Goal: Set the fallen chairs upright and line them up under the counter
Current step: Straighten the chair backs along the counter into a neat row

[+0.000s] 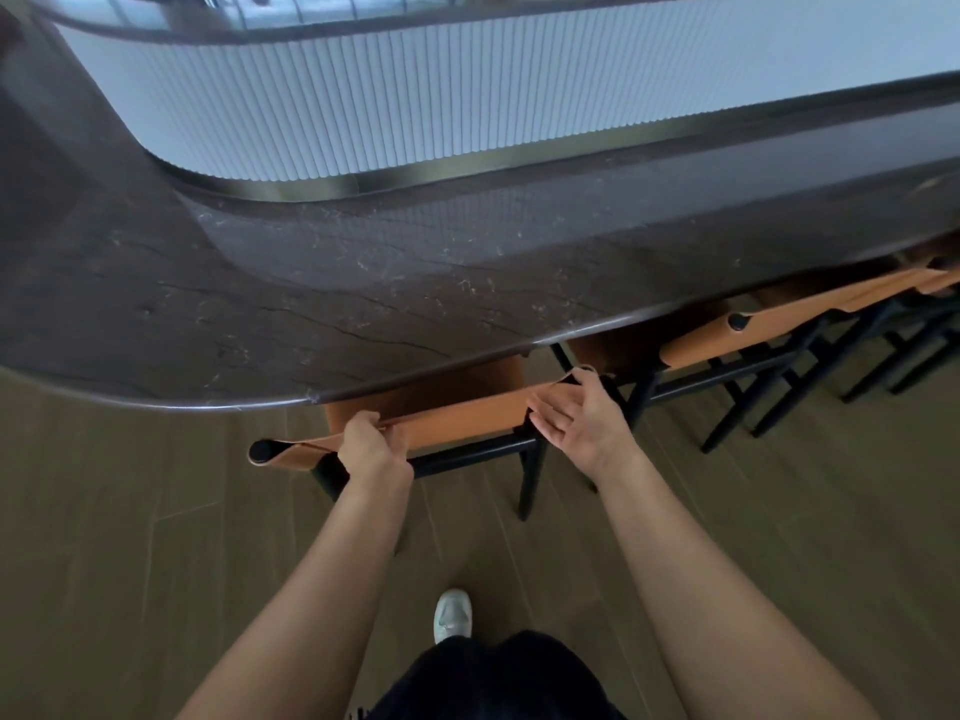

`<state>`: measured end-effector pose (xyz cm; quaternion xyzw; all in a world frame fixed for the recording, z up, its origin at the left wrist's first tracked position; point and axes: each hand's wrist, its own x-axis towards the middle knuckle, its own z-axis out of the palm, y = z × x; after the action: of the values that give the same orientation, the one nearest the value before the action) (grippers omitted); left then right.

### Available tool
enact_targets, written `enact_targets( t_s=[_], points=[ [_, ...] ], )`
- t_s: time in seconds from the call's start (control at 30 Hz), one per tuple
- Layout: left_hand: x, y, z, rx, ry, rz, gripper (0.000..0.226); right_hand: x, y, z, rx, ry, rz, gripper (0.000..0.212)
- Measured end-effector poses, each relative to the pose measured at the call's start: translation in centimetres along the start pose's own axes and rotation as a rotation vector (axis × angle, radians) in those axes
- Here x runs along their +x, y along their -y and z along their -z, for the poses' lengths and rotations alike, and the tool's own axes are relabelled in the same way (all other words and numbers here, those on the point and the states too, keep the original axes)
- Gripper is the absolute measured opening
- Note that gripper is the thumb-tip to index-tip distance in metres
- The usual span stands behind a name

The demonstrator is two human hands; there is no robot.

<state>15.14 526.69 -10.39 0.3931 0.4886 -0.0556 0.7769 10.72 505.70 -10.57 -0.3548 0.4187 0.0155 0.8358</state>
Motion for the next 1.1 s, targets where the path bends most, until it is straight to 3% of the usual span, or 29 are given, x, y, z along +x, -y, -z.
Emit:
enact_targets(
  t_s=[0.2, 0.3, 0.47, 0.7, 0.8, 1.1],
  points=[
    [-4.9, 4.9, -1.5, 0.015, 0.12, 0.01, 0.033, -2.7, 3.7, 7.6, 0.013, 0.048, 0.084, 0.032],
    [-8.9, 8.3, -2.8, 0.013, 0.267, 0.049, 0.035, -4.5, 6.0, 12.3, 0.009, 0.082, 0.112, 0.037],
    [-14.3, 14.2, -4.5, 0.066, 0.422, 0.028, 0.011, -7.1, 9.4, 18.6, 0.005, 0.078, 0.179, 0.043],
    [-17.4, 19.5, -6.3, 0.206, 0.584, 0.101, 0.024, -8.8, 12.4, 25.4, 0.088, 0.035, 0.212, 0.028],
    [-17.6, 20.8, -8.1, 0.242, 0.624, 0.115, 0.036, -8.6, 13.5, 27.4, 0.107, 0.001, 0.228, 0.033],
    [-17.8, 26.6, -16.4, 0.335, 0.69, 0.179, 0.034, -5.2, 19.9, 30.4, 0.115, -0.055, 0.273, 0.033]
  ],
)
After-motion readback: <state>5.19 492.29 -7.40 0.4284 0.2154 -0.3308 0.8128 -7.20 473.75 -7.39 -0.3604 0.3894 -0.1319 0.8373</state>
